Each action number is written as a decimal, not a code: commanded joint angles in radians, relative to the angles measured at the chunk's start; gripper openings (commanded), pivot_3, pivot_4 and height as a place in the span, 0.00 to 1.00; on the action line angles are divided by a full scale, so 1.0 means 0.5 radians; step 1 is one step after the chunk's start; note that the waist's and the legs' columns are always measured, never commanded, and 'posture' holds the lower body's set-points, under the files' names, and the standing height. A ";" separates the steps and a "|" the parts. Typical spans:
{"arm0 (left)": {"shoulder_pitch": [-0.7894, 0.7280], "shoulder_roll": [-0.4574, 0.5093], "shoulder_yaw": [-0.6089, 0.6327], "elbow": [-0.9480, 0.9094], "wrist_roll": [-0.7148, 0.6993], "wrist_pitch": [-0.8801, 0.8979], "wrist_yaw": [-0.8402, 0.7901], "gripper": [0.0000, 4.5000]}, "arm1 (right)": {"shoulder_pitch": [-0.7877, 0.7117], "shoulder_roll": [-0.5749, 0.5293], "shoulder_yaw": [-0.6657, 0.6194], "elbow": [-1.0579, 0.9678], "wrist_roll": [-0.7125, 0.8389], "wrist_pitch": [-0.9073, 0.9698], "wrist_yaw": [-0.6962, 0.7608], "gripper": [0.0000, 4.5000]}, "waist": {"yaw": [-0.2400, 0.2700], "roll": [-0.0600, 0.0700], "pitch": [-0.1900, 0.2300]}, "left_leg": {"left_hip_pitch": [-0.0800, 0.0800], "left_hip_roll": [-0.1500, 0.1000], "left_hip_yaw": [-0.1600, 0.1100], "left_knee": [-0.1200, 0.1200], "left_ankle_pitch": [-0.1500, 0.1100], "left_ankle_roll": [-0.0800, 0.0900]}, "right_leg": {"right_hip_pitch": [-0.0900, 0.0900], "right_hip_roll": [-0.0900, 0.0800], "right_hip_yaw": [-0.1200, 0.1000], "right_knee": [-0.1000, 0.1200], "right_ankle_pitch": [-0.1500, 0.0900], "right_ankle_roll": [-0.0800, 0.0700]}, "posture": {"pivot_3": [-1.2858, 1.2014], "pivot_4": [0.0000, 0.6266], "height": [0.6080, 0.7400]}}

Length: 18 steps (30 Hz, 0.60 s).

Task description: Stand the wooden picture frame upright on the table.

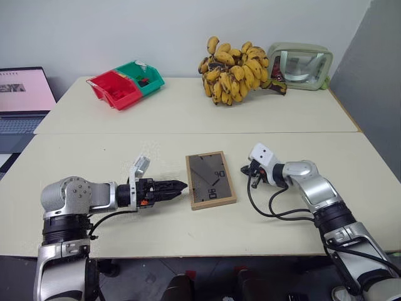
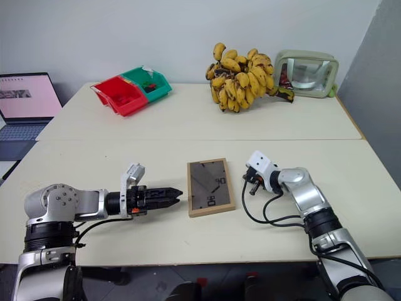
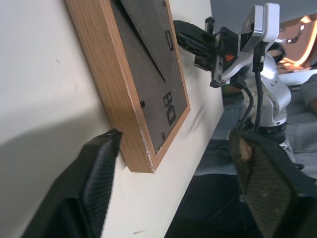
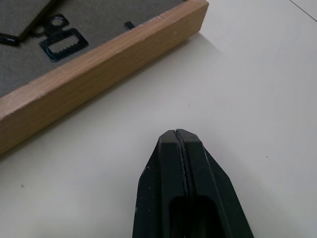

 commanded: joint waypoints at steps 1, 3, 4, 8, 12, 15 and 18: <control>0.122 -0.023 0.057 -0.038 -0.073 0.016 0.133 0.99 | 0.029 0.010 0.009 -0.144 -0.001 0.025 0.011 0.00 | -0.002 0.000 0.000 | 0.000 0.000 0.000 0.000 0.000 0.000 | 0.000 0.000 0.000 0.000 0.000 0.000 | 0.52 0.24 1.00; 0.172 -0.059 0.068 -0.082 -0.085 0.016 0.174 0.99 | 0.049 0.018 0.013 -0.178 -0.002 0.046 0.005 0.00 | -0.001 0.000 0.000 | 0.000 0.000 0.000 0.000 0.000 0.000 | 0.000 0.000 0.000 0.000 0.000 0.000 | 0.52 0.24 1.00; 0.197 -0.105 0.082 -0.101 -0.073 0.016 0.205 0.99 | 0.069 0.030 0.020 -0.208 -0.001 0.064 -0.004 0.00 | -0.001 0.000 0.000 | 0.000 0.000 0.000 0.000 0.000 0.000 | 0.001 -0.001 -0.001 -0.001 0.000 0.000 | 0.52 0.24 1.00; 0.228 -0.291 0.093 -0.073 0.062 -0.113 0.399 0.99 | 0.164 0.080 0.068 -0.359 0.008 0.151 -0.011 0.00 | 0.017 0.004 -0.006 | 0.004 -0.002 0.001 -0.001 0.000 0.000 | 0.005 -0.004 -0.001 -0.002 0.000 0.000 | 0.52 0.24 1.00; 0.180 -0.414 0.049 -0.011 0.066 -0.171 0.425 0.99 | 0.211 0.160 0.110 -0.466 0.009 0.233 -0.045 0.00 | 0.048 0.012 -0.014 | 0.027 -0.007 -0.002 -0.003 0.000 0.000 | 0.035 -0.007 -0.004 -0.013 -0.001 0.002 | 0.52 0.24 1.00; 0.150 -0.459 0.003 -0.010 0.063 -0.191 0.422 0.99 | 0.200 0.189 0.119 -0.471 0.002 0.258 -0.063 0.00 | 0.062 0.013 -0.015 | 0.030 -0.010 -0.001 -0.002 0.001 0.002 | 0.039 -0.004 -0.004 -0.017 -0.001 0.007 | 0.52 0.24 1.00; 0.119 -0.495 -0.005 0.009 0.070 -0.229 0.419 0.99 | 0.187 0.194 0.119 -0.437 -0.013 0.245 -0.083 0.00 | 0.074 0.013 -0.016 | 0.029 -0.011 -0.002 -0.002 0.002 0.002 | 0.041 -0.004 -0.004 -0.020 0.001 0.007 | 0.52 0.24 1.00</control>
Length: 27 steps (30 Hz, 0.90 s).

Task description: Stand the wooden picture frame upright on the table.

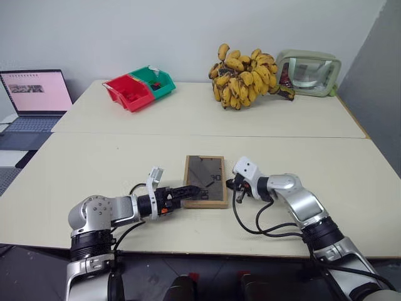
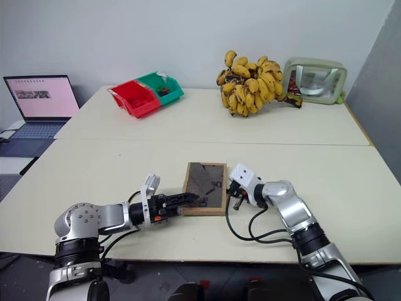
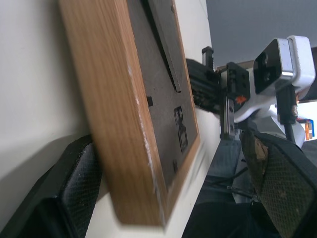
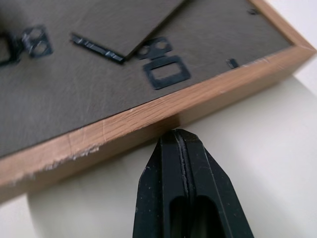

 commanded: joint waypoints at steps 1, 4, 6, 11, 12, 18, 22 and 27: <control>-0.007 -0.055 -0.107 0.083 0.075 -0.031 0.056 0.99 | -0.043 0.002 -0.016 -0.036 -0.010 -0.015 -0.026 0.00 | 0.003 0.000 0.000 | 0.000 -0.001 0.000 0.000 0.000 0.000 | 0.000 -0.001 0.000 0.000 0.000 0.000 | 0.52 0.24 1.00; -0.007 -0.048 -0.113 0.080 0.073 -0.035 0.044 0.99 | -0.052 -0.011 -0.024 -0.004 -0.015 -0.025 -0.033 0.00 | 0.003 0.000 0.000 | -0.001 -0.002 0.000 0.000 0.000 0.000 | 0.000 -0.002 0.000 -0.001 0.000 0.000 | 0.52 0.24 1.00; 0.013 -0.027 -0.122 0.063 0.073 -0.041 0.029 0.93 | -0.044 -0.026 -0.028 0.004 -0.021 -0.029 -0.032 0.00 | 0.002 0.000 0.000 | -0.001 -0.001 -0.001 0.000 0.000 0.000 | 0.000 -0.002 -0.001 -0.001 0.000 0.000 | 0.52 0.24 1.00; 0.017 0.015 -0.113 0.092 0.066 -0.074 -0.008 0.72 | -0.024 -0.052 -0.032 -0.002 -0.021 -0.039 -0.027 0.00 | -0.007 0.000 0.000 | -0.003 0.000 0.000 -0.002 0.000 0.000 | -0.002 -0.002 0.000 -0.003 0.000 0.000 | 0.52 0.24 1.00; 0.006 0.010 -0.106 0.114 0.069 -0.081 -0.002 0.68 | -0.024 -0.053 -0.031 -0.002 -0.021 -0.039 -0.028 0.00 | -0.007 0.000 0.000 | -0.003 0.000 0.000 -0.003 0.000 0.000 | -0.002 -0.002 0.000 -0.004 0.000 0.000 | 0.52 0.24 1.00; -0.048 -0.065 -0.082 0.117 0.049 -0.134 0.021 0.39 | -0.034 -0.068 -0.045 -0.001 -0.009 -0.042 -0.017 0.00 | -0.004 0.000 0.000 | -0.006 0.001 -0.001 -0.003 0.000 0.000 | -0.002 -0.002 -0.002 -0.010 0.001 0.001 | 0.52 0.24 1.00; -0.115 -0.130 0.008 0.081 -0.022 -0.080 0.081 0.29 | -0.063 -0.177 -0.110 -0.012 0.033 -0.029 0.062 0.00 | 0.003 -0.001 0.001 | -0.009 -0.001 -0.003 -0.002 0.000 0.000 | -0.002 -0.002 -0.004 -0.013 0.002 0.003 | 0.52 0.24 1.00; -0.263 -0.160 0.081 -0.004 -0.105 -0.026 0.116 0.29 | -0.188 -0.457 -0.268 0.000 0.193 0.100 0.323 0.00 | 0.001 -0.007 0.007 | -0.015 -0.004 -0.003 -0.002 0.000 0.001 | -0.007 -0.005 -0.003 -0.015 0.003 0.004 | 0.52 0.24 1.00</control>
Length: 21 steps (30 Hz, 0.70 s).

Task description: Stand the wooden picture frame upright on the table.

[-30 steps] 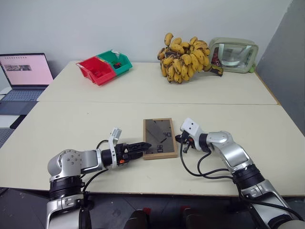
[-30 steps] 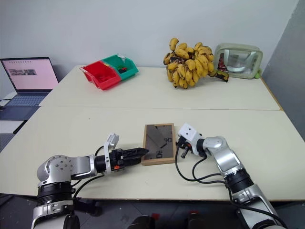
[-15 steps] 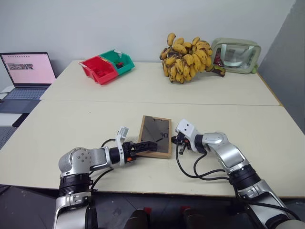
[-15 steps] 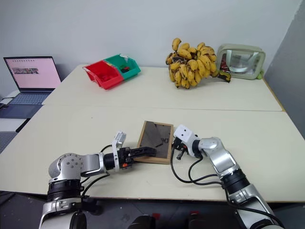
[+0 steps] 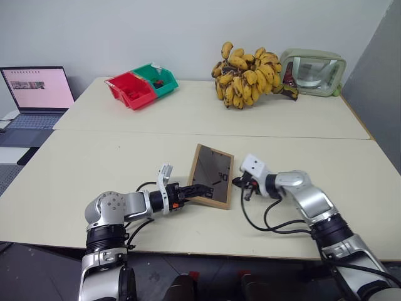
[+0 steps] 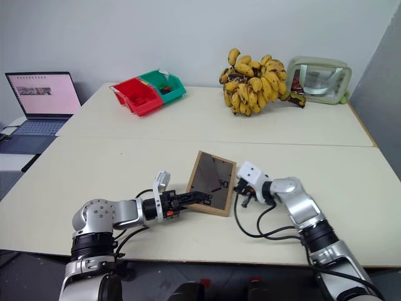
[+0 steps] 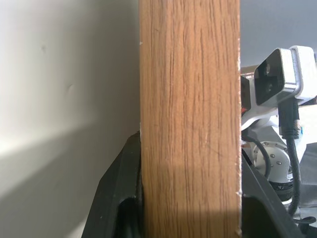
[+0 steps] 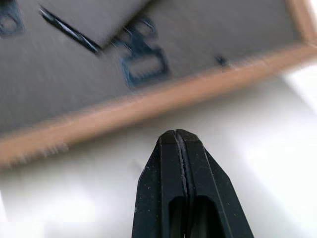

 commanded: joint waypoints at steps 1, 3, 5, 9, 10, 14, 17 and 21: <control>-0.165 0.001 0.071 -0.129 -0.132 0.020 -0.025 0.29 | -0.187 -0.192 -0.214 -0.015 0.181 0.144 0.219 0.00 | -0.007 -0.004 0.005 | -0.002 0.000 0.001 0.000 0.000 0.000 | -0.003 0.000 0.001 0.000 0.000 0.000 | 0.52 0.24 1.00; -0.243 0.051 0.068 -0.180 -0.167 -0.013 -0.088 0.29 | -0.305 -0.262 -0.327 -0.027 0.379 0.373 0.364 0.08 | -0.012 -0.007 0.008 | -0.003 0.002 0.001 -0.001 0.000 0.000 | -0.004 0.000 0.000 0.000 0.000 0.000 | 0.52 0.24 1.00; -0.301 0.134 0.005 -0.282 -0.187 -0.095 -0.217 0.29 | -0.478 -0.269 -0.487 -0.024 0.623 0.681 0.444 0.17 | -0.033 -0.008 0.012 | -0.003 0.005 0.002 -0.003 0.000 0.000 | -0.005 0.000 0.000 0.000 0.000 0.000 | 0.52 0.24 1.00; -0.404 0.207 -0.013 -0.283 -0.183 -0.239 -0.319 0.29 | -0.739 -0.219 -0.665 0.060 0.886 0.993 0.461 0.34 | -0.056 -0.008 0.012 | -0.001 0.009 0.003 -0.009 0.000 -0.001 | -0.007 0.001 0.001 0.000 0.000 -0.003 | 0.52 0.24 1.00; -0.416 0.218 -0.022 -0.276 -0.175 -0.270 -0.333 0.29 | -0.776 -0.213 -0.682 0.073 0.922 1.029 0.462 0.39 | -0.056 -0.008 0.012 | -0.001 0.009 0.003 -0.010 0.000 -0.001 | -0.007 0.001 0.001 0.000 -0.001 -0.004 | 0.52 0.24 1.00; -0.450 0.285 -0.094 -0.276 -0.145 -0.400 -0.427 0.29 | -0.933 -0.162 -0.730 0.173 0.999 1.046 0.413 0.61 | -0.052 -0.008 0.012 | -0.004 0.008 0.004 -0.011 -0.002 -0.002 | -0.009 0.000 0.001 -0.003 -0.002 -0.005 | 0.52 0.24 1.00; -0.479 0.314 -0.113 -0.271 -0.140 -0.460 -0.449 0.29 | -1.044 -0.108 -0.760 0.244 1.061 1.032 0.420 0.79 | -0.049 -0.008 0.012 | -0.018 0.006 0.004 -0.008 -0.001 -0.002 | -0.023 0.000 0.001 -0.002 -0.001 -0.004 | 0.52 0.24 1.00; -0.505 0.339 -0.123 -0.256 -0.150 -0.503 -0.465 0.29 | -1.116 -0.042 -0.733 0.281 1.085 0.996 0.414 0.98 | -0.048 -0.008 0.012 | -0.033 0.007 0.003 -0.003 -0.001 -0.002 | -0.037 -0.001 0.000 0.002 0.000 -0.004 | 0.52 0.24 1.00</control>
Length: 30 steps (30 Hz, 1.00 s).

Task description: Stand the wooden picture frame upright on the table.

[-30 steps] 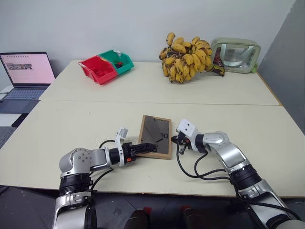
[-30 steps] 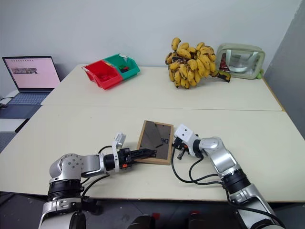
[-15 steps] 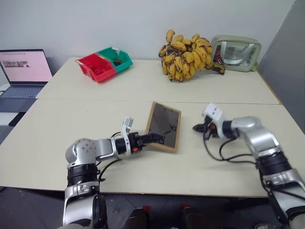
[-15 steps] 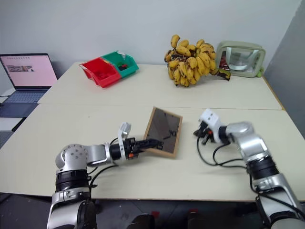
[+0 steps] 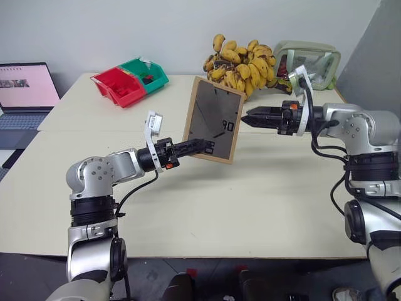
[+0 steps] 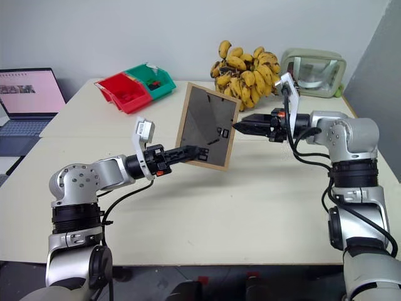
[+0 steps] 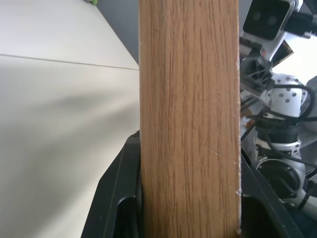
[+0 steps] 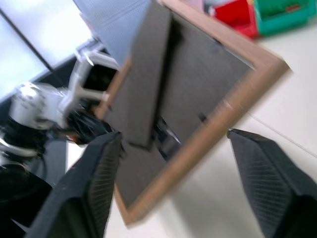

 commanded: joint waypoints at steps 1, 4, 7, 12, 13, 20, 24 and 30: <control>-0.095 0.034 0.015 -0.042 -0.044 -0.086 -0.063 0.29 | -0.092 0.056 -0.024 0.003 0.041 -0.076 -0.020 1.00 | 0.000 0.000 0.000 | 0.000 0.000 0.000 -0.001 0.000 0.000 | 0.000 0.000 0.000 -0.001 0.000 0.000 | 0.52 0.24 1.00; -0.106 0.040 -0.007 -0.032 -0.038 -0.105 -0.078 0.29 | -0.111 0.137 0.045 0.041 -0.039 -0.200 -0.080 1.00 | -0.001 0.000 0.000 | 0.000 0.000 0.000 -0.002 0.000 0.000 | 0.000 0.000 0.000 -0.001 0.000 0.000 | 0.52 0.24 1.00; -0.110 0.047 -0.028 -0.025 -0.035 -0.119 -0.090 0.29 | -0.133 0.208 0.114 0.094 -0.149 -0.349 -0.165 1.00 | -0.006 0.000 0.000 | 0.000 0.000 0.000 -0.002 0.000 0.000 | 0.000 0.000 0.000 -0.001 0.000 0.000 | 0.52 0.24 1.00; -0.123 0.053 -0.048 -0.012 -0.016 -0.130 -0.114 0.29 | -0.192 0.296 0.174 0.106 -0.179 -0.407 -0.181 1.00 | -0.006 0.000 0.000 | 0.000 0.000 0.000 -0.002 0.000 0.000 | -0.001 0.000 0.000 -0.001 0.000 0.000 | 0.52 0.24 1.00; -0.123 0.055 -0.051 -0.011 -0.015 -0.132 -0.116 0.29 | -0.194 0.314 0.180 0.081 -0.161 -0.395 -0.169 1.00 | -0.006 0.000 0.000 | 0.000 0.000 0.000 -0.002 0.000 0.000 | -0.001 0.000 0.000 -0.001 0.000 0.000 | 0.52 0.24 1.00; -0.096 0.066 -0.053 -0.036 -0.041 -0.080 -0.106 0.29 | -0.145 0.385 0.103 -0.175 0.098 -0.122 -0.089 1.00 | -0.006 0.000 0.000 | 0.000 0.001 0.000 -0.002 0.001 -0.001 | -0.001 0.000 0.000 -0.001 0.000 0.000 | 0.52 0.24 1.00; -0.061 0.083 -0.042 -0.062 -0.066 -0.025 -0.104 0.29 | -0.096 0.306 0.013 -0.283 0.271 0.041 -0.046 1.00 | -0.004 0.000 0.000 | 0.000 0.000 0.000 -0.002 0.000 0.000 | -0.001 -0.001 0.000 -0.001 0.000 0.000 | 0.52 0.24 1.00; 0.000 0.090 -0.014 -0.122 -0.145 0.078 -0.072 0.29 | 0.044 0.142 0.007 -0.417 0.359 0.100 -0.011 1.00 | -0.005 0.000 0.000 | 0.000 0.000 0.000 -0.002 0.000 0.001 | 0.000 -0.001 0.000 -0.001 0.000 0.000 | 0.52 0.24 1.00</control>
